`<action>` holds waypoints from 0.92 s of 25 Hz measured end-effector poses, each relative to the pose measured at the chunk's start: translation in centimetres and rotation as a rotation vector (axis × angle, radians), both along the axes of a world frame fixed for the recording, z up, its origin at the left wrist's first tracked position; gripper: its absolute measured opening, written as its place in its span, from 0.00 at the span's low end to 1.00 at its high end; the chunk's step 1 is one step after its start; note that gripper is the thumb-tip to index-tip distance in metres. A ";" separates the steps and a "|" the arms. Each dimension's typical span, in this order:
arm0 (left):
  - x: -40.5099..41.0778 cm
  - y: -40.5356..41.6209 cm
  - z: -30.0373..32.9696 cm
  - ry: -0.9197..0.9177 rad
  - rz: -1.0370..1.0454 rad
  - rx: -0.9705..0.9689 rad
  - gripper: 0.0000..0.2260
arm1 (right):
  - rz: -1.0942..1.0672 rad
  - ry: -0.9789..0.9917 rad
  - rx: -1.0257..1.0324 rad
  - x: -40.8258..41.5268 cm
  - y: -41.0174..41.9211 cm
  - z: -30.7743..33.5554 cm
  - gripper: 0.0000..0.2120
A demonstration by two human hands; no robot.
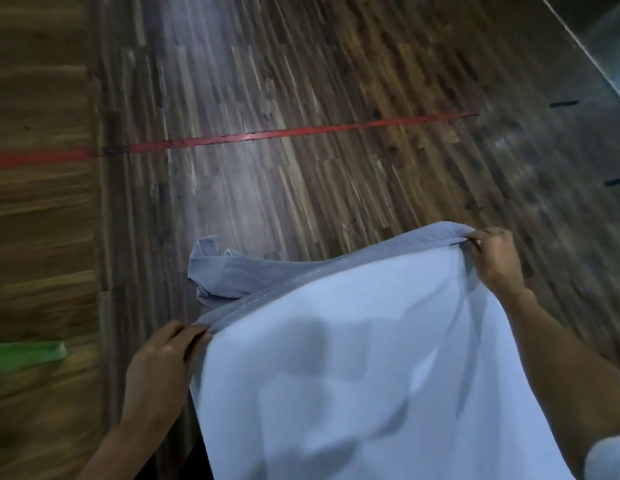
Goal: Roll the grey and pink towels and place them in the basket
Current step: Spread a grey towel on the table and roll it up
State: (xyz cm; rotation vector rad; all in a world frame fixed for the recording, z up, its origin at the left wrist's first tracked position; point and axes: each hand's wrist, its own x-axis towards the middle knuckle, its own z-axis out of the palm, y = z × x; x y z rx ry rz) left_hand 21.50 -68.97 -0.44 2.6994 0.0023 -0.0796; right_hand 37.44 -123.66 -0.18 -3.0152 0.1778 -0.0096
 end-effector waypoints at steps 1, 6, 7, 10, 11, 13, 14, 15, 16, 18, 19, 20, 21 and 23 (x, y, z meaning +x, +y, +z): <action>-0.2 -0.1 0.0 -0.003 0.002 -0.001 0.09 | -0.028 0.000 0.039 -0.4 0.0 0.1 0.12; -1.2 -1.1 0.3 -0.051 0.006 0.013 0.09 | -0.144 -0.022 0.147 -2.3 0.4 -0.1 0.12; -1.5 -1.2 0.3 -0.056 0.007 0.010 0.09 | -0.154 -0.024 0.158 -2.8 0.4 0.0 0.12; -3.0 -1.6 -0.2 -0.069 0.040 -0.009 0.09 | -0.217 -0.055 0.197 -4.8 0.2 -0.1 0.11; -3.5 -1.7 -0.4 -0.073 0.052 -0.014 0.09 | -0.243 -0.071 0.205 -5.8 0.2 -0.2 0.11; -4.6 -2.0 -0.7 -0.086 0.059 -0.028 0.08 | -0.287 -0.101 0.217 -7.8 0.0 -0.3 0.10; -5.0 -2.1 -0.9 -0.095 0.056 -0.031 0.08 | -0.305 -0.103 0.218 -8.7 -0.3 -0.4 0.10; -5.7 -2.3 -1.1 -0.105 0.052 -0.032 0.08 | -0.317 -0.095 0.213 -9.8 -0.7 -0.4 0.10; -6.5 -2.5 -1.1 -0.114 0.052 -0.036 0.08 | -0.322 -0.090 0.210 -10.9 -1.1 -0.4 0.10; -8.5 -3.3 -1.3 -0.124 0.063 -0.044 0.07 | -0.325 -0.101 0.219 -13.3 -2.1 -0.4 0.10; -9.6 -3.8 -1.3 -0.125 0.073 -0.047 0.07 | -0.327 -0.112 0.228 -14.5 -2.5 -0.4 0.10; -10.8 -4.3 -1.4 -0.127 0.080 -0.052 0.06 | -0.328 -0.120 0.236 -15.8 -3.0 -0.6 0.09; -12.1 -4.7 -1.4 -0.132 0.081 -0.060 0.06 | -0.332 -0.121 0.240 -17.0 -3.5 -0.8 0.09; -14.4 -5.6 -1.5 -0.153 0.067 -0.078 0.06 | -0.356 -0.120 0.249 -19.4 -4.6 -0.9 0.09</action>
